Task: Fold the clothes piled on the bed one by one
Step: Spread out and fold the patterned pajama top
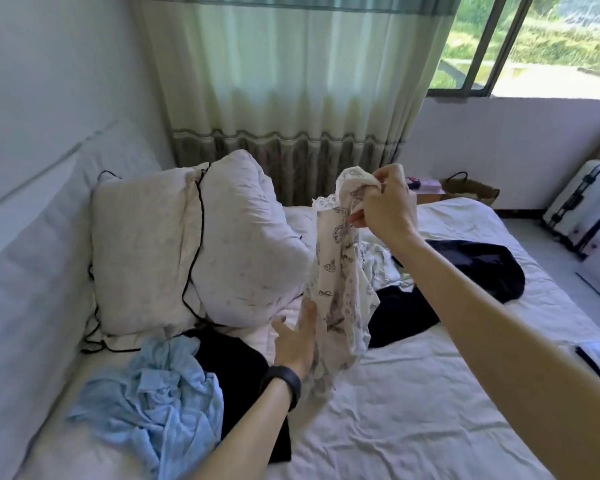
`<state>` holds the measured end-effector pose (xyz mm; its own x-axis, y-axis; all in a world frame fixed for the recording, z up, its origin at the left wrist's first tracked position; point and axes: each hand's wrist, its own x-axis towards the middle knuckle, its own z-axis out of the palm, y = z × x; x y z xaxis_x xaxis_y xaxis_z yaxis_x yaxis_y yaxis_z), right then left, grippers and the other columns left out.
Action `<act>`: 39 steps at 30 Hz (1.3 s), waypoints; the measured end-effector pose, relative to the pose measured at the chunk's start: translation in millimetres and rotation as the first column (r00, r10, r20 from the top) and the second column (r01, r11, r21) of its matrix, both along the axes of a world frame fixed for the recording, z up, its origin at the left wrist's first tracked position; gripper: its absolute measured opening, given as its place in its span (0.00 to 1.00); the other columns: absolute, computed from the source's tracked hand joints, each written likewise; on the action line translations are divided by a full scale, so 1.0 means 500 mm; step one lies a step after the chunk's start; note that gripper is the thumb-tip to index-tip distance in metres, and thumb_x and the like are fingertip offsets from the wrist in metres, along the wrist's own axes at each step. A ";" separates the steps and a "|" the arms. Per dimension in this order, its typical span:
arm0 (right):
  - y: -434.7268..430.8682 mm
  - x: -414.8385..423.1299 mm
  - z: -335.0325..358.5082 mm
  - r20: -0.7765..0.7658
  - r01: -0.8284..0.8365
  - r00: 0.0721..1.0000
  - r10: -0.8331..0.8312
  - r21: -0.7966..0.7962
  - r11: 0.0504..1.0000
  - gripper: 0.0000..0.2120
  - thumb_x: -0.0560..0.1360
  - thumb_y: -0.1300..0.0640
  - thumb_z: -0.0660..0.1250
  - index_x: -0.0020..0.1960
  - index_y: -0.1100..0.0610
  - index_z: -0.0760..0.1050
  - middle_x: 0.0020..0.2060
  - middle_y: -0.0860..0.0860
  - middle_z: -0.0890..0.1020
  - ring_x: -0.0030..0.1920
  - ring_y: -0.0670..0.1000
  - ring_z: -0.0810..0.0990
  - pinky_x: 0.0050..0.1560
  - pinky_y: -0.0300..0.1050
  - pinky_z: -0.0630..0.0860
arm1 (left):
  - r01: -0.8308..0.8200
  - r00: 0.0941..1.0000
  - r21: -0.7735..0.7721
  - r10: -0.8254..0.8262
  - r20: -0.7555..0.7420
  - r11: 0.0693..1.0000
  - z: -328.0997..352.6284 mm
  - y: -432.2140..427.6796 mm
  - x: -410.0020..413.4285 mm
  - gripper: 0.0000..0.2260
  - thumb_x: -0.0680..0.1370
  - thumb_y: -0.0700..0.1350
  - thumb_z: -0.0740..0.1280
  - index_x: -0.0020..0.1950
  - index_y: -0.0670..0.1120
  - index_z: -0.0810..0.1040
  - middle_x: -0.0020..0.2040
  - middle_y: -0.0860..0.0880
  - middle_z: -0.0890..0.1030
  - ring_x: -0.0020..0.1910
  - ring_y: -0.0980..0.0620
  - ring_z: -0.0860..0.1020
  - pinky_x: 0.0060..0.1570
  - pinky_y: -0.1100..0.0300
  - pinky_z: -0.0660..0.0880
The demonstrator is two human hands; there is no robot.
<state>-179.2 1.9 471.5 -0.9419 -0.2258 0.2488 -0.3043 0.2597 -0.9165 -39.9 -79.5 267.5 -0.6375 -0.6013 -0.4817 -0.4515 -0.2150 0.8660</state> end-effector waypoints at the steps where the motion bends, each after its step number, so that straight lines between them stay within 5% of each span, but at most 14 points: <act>1: 0.002 0.007 -0.008 0.025 -0.003 1.000 0.004 -0.044 0.999 0.11 0.72 0.61 0.55 0.49 0.49 0.71 0.40 0.56 0.85 0.29 0.53 0.85 0.28 0.49 0.82 | 0.013 1.000 0.071 -0.014 0.014 0.997 -0.011 0.013 -0.003 0.58 0.60 0.83 0.60 0.80 0.52 0.49 0.77 0.45 0.65 0.66 0.41 0.73 0.60 0.49 0.72; 4: 0.009 0.023 -0.022 0.086 -0.027 0.995 0.044 -0.184 0.983 0.17 0.72 0.64 0.55 0.51 0.49 0.78 0.42 0.54 0.85 0.33 0.56 0.86 0.31 0.47 0.82 | -0.030 0.996 0.266 0.008 0.083 0.963 -0.055 0.044 -0.015 0.58 0.57 0.77 0.69 0.78 0.50 0.54 0.66 0.44 0.74 0.60 0.39 0.77 0.50 0.46 0.78; 6: 0.016 0.027 -0.028 0.125 -0.052 0.988 0.090 -0.278 0.959 0.18 0.75 0.66 0.54 0.51 0.52 0.79 0.40 0.57 0.86 0.35 0.60 0.87 0.32 0.47 0.82 | -0.022 0.988 0.457 -0.050 0.144 0.889 -0.072 0.060 -0.016 0.39 0.67 0.69 0.71 0.69 0.49 0.64 0.59 0.44 0.78 0.51 0.41 0.81 0.39 0.45 0.81; 8: 0.030 0.030 -0.032 0.146 -0.054 0.983 0.109 -0.334 0.941 0.17 0.77 0.68 0.54 0.49 0.54 0.79 0.41 0.60 0.85 0.36 0.62 0.87 0.33 0.47 0.83 | 0.048 0.986 0.578 -0.132 0.105 0.815 -0.080 0.061 -0.018 0.18 0.79 0.56 0.67 0.63 0.46 0.74 0.55 0.45 0.81 0.50 0.43 0.82 0.40 0.43 0.81; 10: 0.058 0.028 -0.042 0.161 -0.021 0.983 0.085 -0.365 0.931 0.16 0.77 0.66 0.55 0.46 0.51 0.79 0.43 0.60 0.85 0.38 0.62 0.87 0.35 0.48 0.84 | 0.073 0.987 0.550 -0.141 0.082 0.832 -0.077 0.045 -0.021 0.10 0.82 0.45 0.64 0.61 0.43 0.78 0.46 0.44 0.82 0.43 0.44 0.82 0.46 0.41 0.81; 14: 0.158 -0.010 -0.110 0.188 0.150 0.975 -0.121 -0.149 0.977 0.06 0.75 0.55 0.65 0.41 0.50 0.79 0.40 0.54 0.86 0.37 0.54 0.87 0.38 0.48 0.84 | -0.024 0.994 0.583 0.082 -0.073 0.812 -0.013 -0.057 -0.011 0.20 0.86 0.54 0.53 0.56 0.39 0.76 0.44 0.39 0.78 0.36 0.43 0.78 0.39 0.49 0.79; 17: 0.235 -0.035 -0.193 0.258 0.228 0.931 -0.257 0.136 0.964 0.14 0.75 0.46 0.71 0.37 0.54 0.75 0.32 0.51 0.79 0.34 0.53 0.78 0.37 0.48 0.74 | -0.061 0.969 0.513 0.173 -0.174 0.856 0.077 -0.169 -0.012 0.17 0.85 0.50 0.54 0.51 0.41 0.76 0.46 0.38 0.79 0.43 0.40 0.78 0.42 0.47 0.79; 22: 0.253 -0.027 -0.311 0.745 0.222 0.665 -0.050 -0.133 0.966 0.03 0.81 0.57 0.67 0.51 0.53 0.80 0.38 0.52 0.77 0.36 0.50 0.74 0.39 0.43 0.72 | -0.011 0.967 0.311 0.090 -0.240 0.950 0.196 -0.244 -0.025 0.16 0.84 0.53 0.58 0.45 0.47 0.80 0.39 0.45 0.83 0.36 0.48 0.82 0.36 0.55 0.79; 25: 0.251 -0.015 -0.331 0.831 0.181 0.547 0.102 -0.236 0.955 0.03 0.76 0.62 0.65 0.46 0.55 0.77 0.37 0.52 0.78 0.34 0.50 0.78 0.39 0.43 0.74 | 0.128 0.981 0.205 -0.093 -0.172 0.970 0.230 -0.258 -0.030 0.12 0.83 0.52 0.62 0.46 0.46 0.79 0.41 0.44 0.81 0.38 0.48 0.80 0.40 0.55 0.78; 28: 0.242 -0.002 -0.329 0.869 -0.074 0.454 0.197 -0.184 0.980 0.04 0.71 0.54 0.71 0.40 0.54 0.79 0.35 0.51 0.81 0.30 0.49 0.80 0.34 0.41 0.75 | 0.301 0.949 0.103 -0.287 -0.132 0.948 0.252 -0.267 -0.031 0.04 0.77 0.44 0.71 0.44 0.46 0.77 0.37 0.46 0.80 0.31 0.51 0.80 0.31 0.60 0.77; 32: 0.213 0.018 -0.360 0.831 -0.522 0.552 0.068 0.280 0.806 0.15 0.70 0.46 0.80 0.44 0.58 0.85 0.32 0.50 0.82 0.29 0.47 0.79 0.29 0.40 0.73 | 0.380 0.914 0.030 -0.370 -0.170 0.925 0.262 -0.277 -0.027 0.08 0.72 0.36 0.72 0.47 0.45 0.78 0.42 0.45 0.82 0.36 0.49 0.81 0.35 0.58 0.80; 35: 0.193 0.048 -0.393 0.803 -0.606 0.595 0.030 0.424 0.673 0.13 0.74 0.49 0.76 0.50 0.58 0.84 0.35 0.49 0.82 0.32 0.47 0.79 0.31 0.40 0.76 | 0.414 0.905 0.140 -0.390 -0.172 0.899 0.265 -0.279 -0.017 0.04 0.73 0.43 0.72 0.44 0.47 0.78 0.37 0.47 0.80 0.34 0.51 0.76 0.37 0.57 0.75; 37: 0.183 0.061 -0.409 0.795 -0.550 0.607 0.005 0.416 0.724 0.10 0.76 0.52 0.72 0.54 0.55 0.83 0.40 0.50 0.81 0.38 0.48 0.78 0.37 0.41 0.77 | 0.407 0.911 0.165 -0.386 -0.146 0.899 0.252 -0.275 -0.010 0.04 0.79 0.46 0.67 0.45 0.48 0.76 0.35 0.49 0.78 0.30 0.52 0.75 0.36 0.59 0.71; 39: 0.174 0.069 -0.420 0.819 -0.400 0.574 0.011 0.268 0.876 0.05 0.76 0.58 0.71 0.52 0.54 0.83 0.41 0.50 0.78 0.37 0.49 0.74 0.36 0.42 0.71 | 0.362 0.931 0.132 -0.353 -0.089 0.923 0.236 -0.267 0.002 0.06 0.82 0.45 0.63 0.48 0.48 0.79 0.32 0.51 0.77 0.24 0.56 0.73 0.28 0.65 0.69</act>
<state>-144.5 88.8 261.5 -0.6281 -0.3279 -0.7057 0.3767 0.6654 -0.6445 -38.7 -213.1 385.2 -0.8288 -0.2548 -0.4982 -0.4676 -0.1736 0.8667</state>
